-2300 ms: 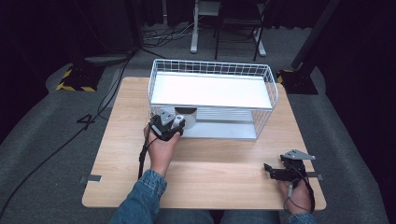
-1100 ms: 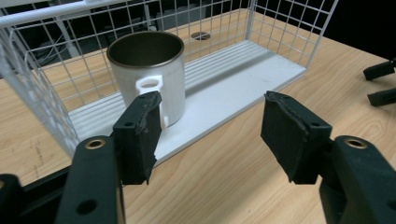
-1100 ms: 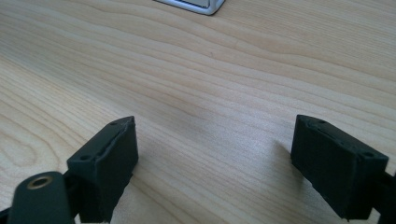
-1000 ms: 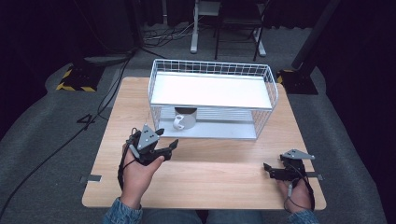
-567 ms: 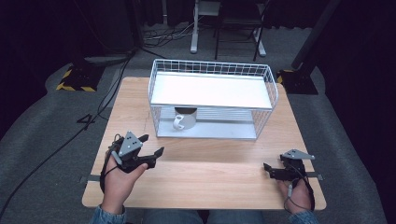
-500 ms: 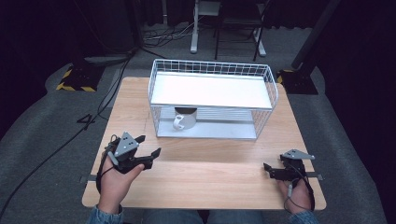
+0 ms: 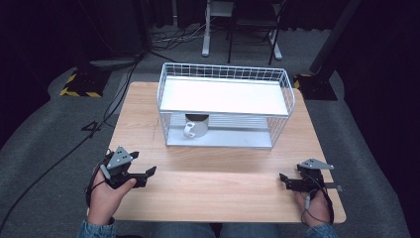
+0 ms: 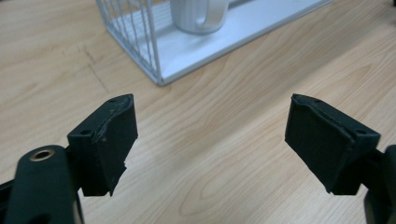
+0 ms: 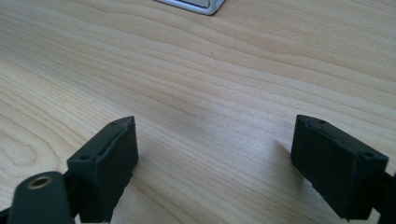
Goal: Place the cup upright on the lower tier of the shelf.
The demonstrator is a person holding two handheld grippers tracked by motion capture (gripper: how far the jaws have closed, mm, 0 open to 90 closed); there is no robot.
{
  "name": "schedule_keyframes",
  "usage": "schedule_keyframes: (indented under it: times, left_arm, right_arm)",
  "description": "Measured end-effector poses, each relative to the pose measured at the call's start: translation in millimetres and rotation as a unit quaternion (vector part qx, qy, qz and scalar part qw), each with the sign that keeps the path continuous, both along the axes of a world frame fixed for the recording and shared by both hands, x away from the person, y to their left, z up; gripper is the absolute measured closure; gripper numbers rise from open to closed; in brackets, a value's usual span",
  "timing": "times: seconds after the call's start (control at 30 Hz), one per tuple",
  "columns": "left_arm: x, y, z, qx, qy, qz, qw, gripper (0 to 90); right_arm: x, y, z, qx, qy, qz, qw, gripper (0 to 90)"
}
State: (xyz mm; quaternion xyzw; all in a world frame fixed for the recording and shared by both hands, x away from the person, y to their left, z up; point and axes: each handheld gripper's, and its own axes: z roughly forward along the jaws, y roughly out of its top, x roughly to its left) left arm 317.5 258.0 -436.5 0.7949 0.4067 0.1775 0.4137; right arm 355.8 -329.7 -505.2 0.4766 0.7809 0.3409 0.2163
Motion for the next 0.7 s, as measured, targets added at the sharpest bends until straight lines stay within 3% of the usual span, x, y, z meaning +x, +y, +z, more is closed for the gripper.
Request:
schedule_keyframes:
  times: [0.13, 0.23, 0.3, 0.33, 0.37, 0.7]
  left_arm:
    - [4.4, 10.3, -16.9, 0.021, 0.039, 0.006, 0.9990, 16.5]
    - [6.5, 13.7, -23.6, 0.035, 0.051, 0.011, 0.9980, 16.6]
    - [9.0, 17.8, -31.2, 0.054, 0.073, 0.016, 0.9957, 16.6]
    - [9.0, 17.8, -31.2, 0.054, 0.073, 0.016, 0.9957, 16.6]
    - [10.5, 19.6, -35.7, 0.059, 0.085, 0.018, 0.9945, 16.6]
    - [15.5, 23.2, -53.2, 0.074, 0.112, 0.031, 0.9904, 16.7]
  right_arm:
    - [0.0, 0.0, 0.0, 0.000, 0.000, 0.000, 1.0000, 14.9]
    - [0.0, 0.0, 0.0, 0.000, 0.000, 0.000, 1.0000, 14.9]
    - [0.0, 0.0, 0.0, 0.000, 0.000, 0.000, 1.0000, 14.9]
    - [0.0, 0.0, 0.0, 0.000, 0.000, 0.000, 1.0000, 14.9]
    - [0.0, 0.0, 0.0, 0.000, 0.000, 0.000, 1.0000, 14.9]
    - [0.0, 0.0, 0.0, 0.000, 0.000, 0.000, 1.0000, 14.9]
